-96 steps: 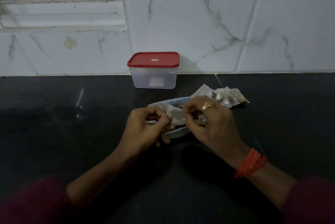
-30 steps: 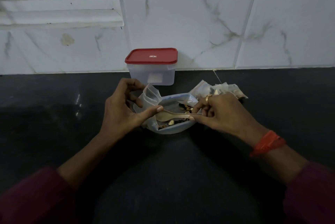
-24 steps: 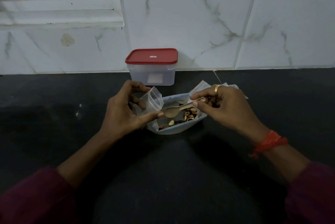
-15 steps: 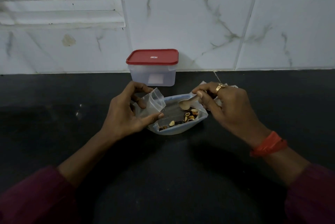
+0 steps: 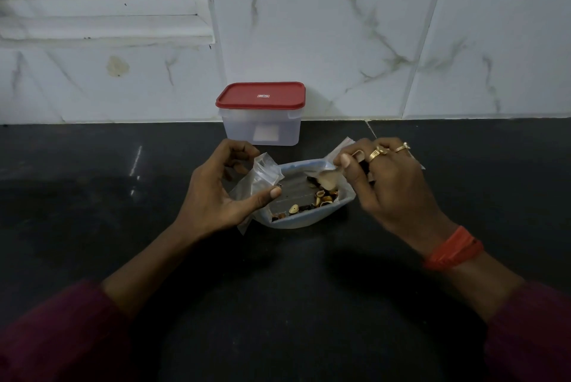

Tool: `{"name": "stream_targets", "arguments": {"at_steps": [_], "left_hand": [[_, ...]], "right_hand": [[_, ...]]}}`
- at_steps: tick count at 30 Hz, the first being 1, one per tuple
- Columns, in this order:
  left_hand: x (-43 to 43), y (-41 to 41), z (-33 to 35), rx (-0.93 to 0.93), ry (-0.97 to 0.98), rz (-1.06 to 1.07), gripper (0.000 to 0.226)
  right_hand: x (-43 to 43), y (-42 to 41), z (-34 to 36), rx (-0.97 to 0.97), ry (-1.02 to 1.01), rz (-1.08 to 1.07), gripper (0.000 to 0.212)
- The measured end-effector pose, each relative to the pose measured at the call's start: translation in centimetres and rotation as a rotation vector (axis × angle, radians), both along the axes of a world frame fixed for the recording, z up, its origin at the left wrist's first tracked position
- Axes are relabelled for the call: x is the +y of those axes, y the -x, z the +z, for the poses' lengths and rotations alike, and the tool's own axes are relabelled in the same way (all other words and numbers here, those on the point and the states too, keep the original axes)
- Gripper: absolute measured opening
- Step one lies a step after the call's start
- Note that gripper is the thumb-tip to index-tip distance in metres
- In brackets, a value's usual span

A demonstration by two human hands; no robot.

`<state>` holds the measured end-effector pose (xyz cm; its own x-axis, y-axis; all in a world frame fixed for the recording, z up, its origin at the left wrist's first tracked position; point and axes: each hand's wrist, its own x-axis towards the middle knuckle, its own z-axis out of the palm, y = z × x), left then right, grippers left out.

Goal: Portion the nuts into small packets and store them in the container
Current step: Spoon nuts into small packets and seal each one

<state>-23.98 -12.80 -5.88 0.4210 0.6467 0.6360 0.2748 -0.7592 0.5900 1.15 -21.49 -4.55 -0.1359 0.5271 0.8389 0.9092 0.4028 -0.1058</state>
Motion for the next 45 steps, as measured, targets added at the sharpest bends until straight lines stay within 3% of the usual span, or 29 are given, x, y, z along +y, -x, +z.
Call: {"name": "stream_targets", "arguments": {"at_steps": [5,12,18,27,31,36,45], "left_hand": [[-0.1,0.0,-0.1,0.001,-0.006,-0.022,0.062],[-0.3,-0.1,-0.1,-0.029,-0.001,-0.04,0.06],[-0.1,-0.1,-0.1,-0.026,-0.034,-0.025,0.061],[0.1,0.0,-0.2,-0.02,-0.03,-0.028,0.063],[0.3,0.1,-0.2,-0.002,-0.042,-0.033,0.063],[0.5,0.3,-0.4,0.02,-0.006,-0.081,0.061],[0.5,0.3,-0.5,0.016,0.032,-0.123,0.059]], "right_hand": [[0.0,0.5,-0.2,-0.061,-0.052,-0.078,0.03],[0.4,1.4,-1.5,0.211,0.183,0.068,0.031],[0.2,0.5,-0.7,0.222,0.044,0.061,0.032],[0.2,0.9,-1.0,0.136,0.087,0.1,0.029],[0.7,-0.2,-1.3,0.091,0.229,0.059,0.03],[0.7,-0.1,-1.2,0.354,0.345,0.154,0.03],[0.6,-0.3,-1.4,0.478,0.483,0.2,0.031]]}}
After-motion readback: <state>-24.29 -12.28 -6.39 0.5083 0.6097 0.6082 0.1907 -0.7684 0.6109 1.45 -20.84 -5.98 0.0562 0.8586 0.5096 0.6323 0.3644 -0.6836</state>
